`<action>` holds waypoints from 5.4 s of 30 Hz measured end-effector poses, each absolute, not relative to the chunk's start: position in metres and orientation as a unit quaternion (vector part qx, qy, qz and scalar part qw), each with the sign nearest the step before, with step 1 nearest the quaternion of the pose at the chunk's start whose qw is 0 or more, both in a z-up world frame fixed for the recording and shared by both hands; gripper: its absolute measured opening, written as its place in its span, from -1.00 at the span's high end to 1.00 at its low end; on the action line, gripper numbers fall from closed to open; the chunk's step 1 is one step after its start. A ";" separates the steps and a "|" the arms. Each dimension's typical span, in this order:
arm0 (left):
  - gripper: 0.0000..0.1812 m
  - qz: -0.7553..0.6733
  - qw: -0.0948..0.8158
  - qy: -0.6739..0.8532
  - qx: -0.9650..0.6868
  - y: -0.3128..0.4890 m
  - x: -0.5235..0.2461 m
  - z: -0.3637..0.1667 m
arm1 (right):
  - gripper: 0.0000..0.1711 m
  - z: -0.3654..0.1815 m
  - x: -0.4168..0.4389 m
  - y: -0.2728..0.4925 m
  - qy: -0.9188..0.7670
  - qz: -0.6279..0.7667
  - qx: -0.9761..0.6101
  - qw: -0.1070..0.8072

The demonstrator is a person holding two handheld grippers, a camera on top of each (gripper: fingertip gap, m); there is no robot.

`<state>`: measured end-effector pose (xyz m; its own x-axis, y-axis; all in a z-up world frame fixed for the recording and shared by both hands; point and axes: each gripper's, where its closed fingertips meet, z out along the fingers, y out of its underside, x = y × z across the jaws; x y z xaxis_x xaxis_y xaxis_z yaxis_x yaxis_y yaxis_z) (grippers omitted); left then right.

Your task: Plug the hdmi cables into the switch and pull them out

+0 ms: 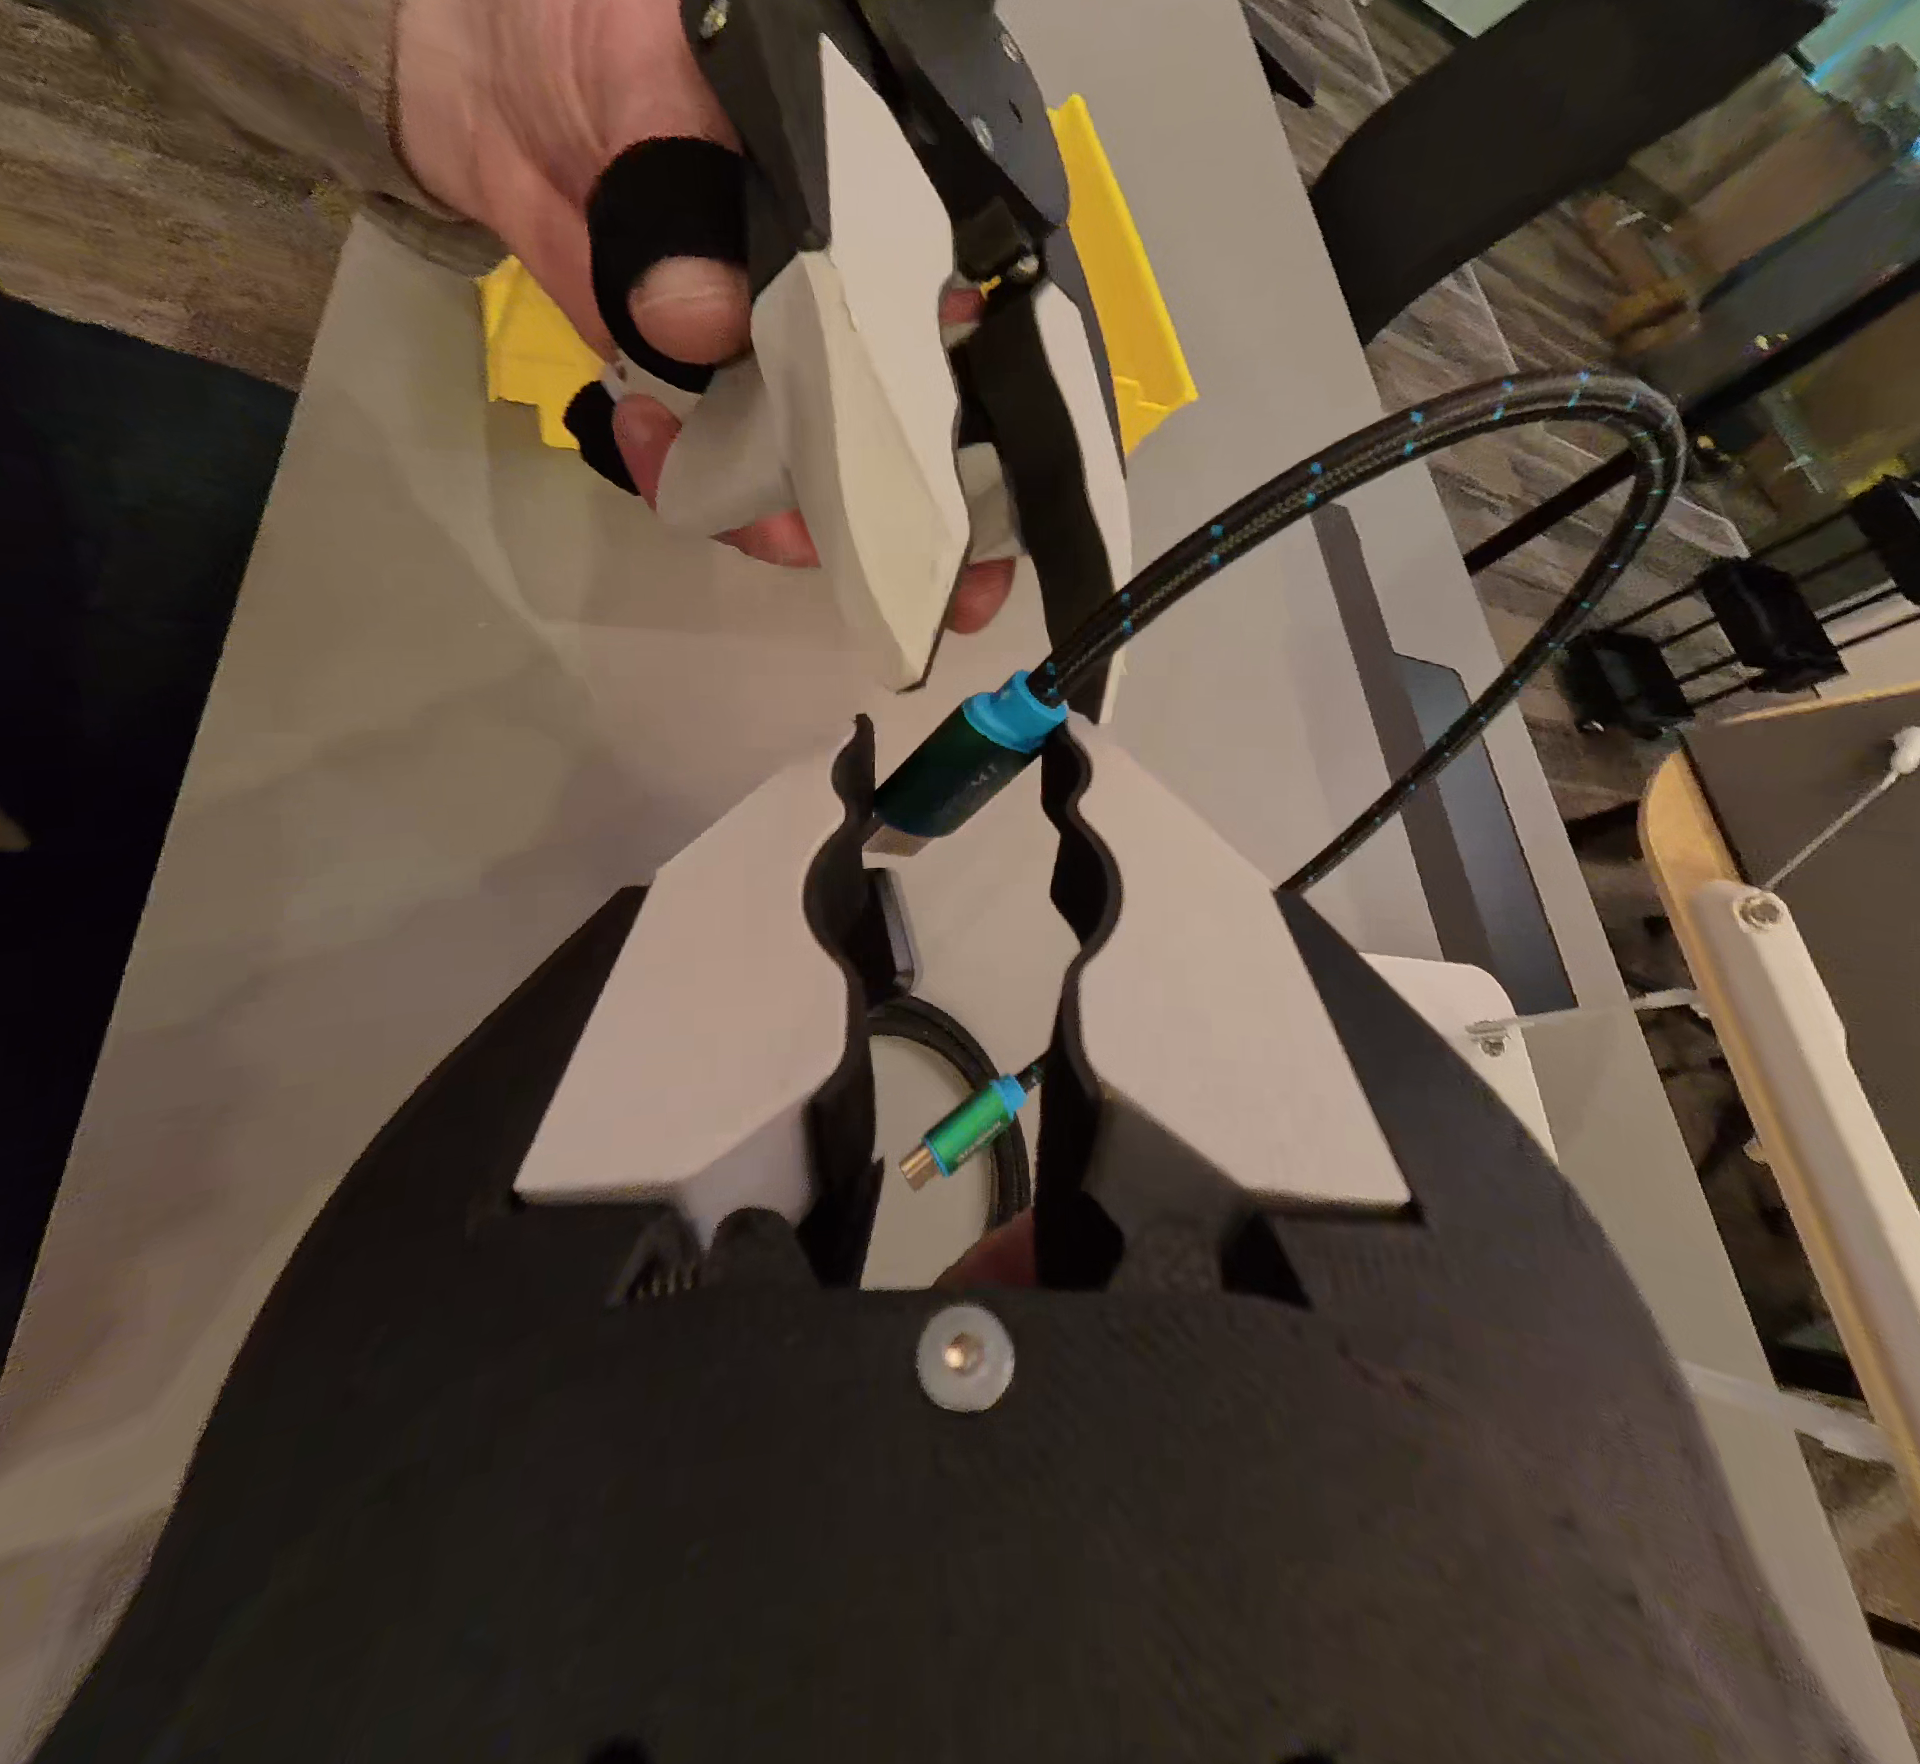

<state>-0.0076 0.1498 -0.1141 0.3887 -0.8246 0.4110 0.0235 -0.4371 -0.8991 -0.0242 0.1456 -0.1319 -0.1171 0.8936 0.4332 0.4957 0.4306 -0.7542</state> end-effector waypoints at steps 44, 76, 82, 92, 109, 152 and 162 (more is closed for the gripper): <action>0.82 -0.404 0.603 0.239 -0.645 0.163 -0.030 -0.071 | 0.91 -0.121 -0.034 0.183 -0.659 0.046 -0.507 0.553; 0.78 -0.360 0.543 0.307 -0.694 0.156 -0.011 -0.091 | 0.90 -0.097 -0.029 0.180 -0.697 -0.150 -0.354 0.605; 0.78 -0.345 0.567 0.303 -0.684 0.159 -0.015 -0.086 | 0.89 -0.092 -0.023 0.185 -0.689 -0.142 -0.367 0.609; 0.78 -0.346 0.575 0.299 -0.679 0.158 -0.015 -0.084 | 0.94 -0.091 -0.025 0.183 -0.688 -0.137 -0.360 0.615; 0.78 -0.349 0.588 0.288 -0.670 0.158 -0.016 -0.077 | 0.94 -0.084 -0.026 0.183 -0.679 -0.144 -0.352 0.628; 0.78 -0.398 0.595 0.251 -0.652 0.157 -0.024 -0.056 | 0.98 -0.058 -0.029 0.174 -0.629 -0.170 -0.311 0.692; 0.78 -0.366 0.617 0.267 -0.644 0.157 -0.024 -0.054 | 0.98 -0.056 -0.030 0.173 -0.629 -0.154 -0.315 0.693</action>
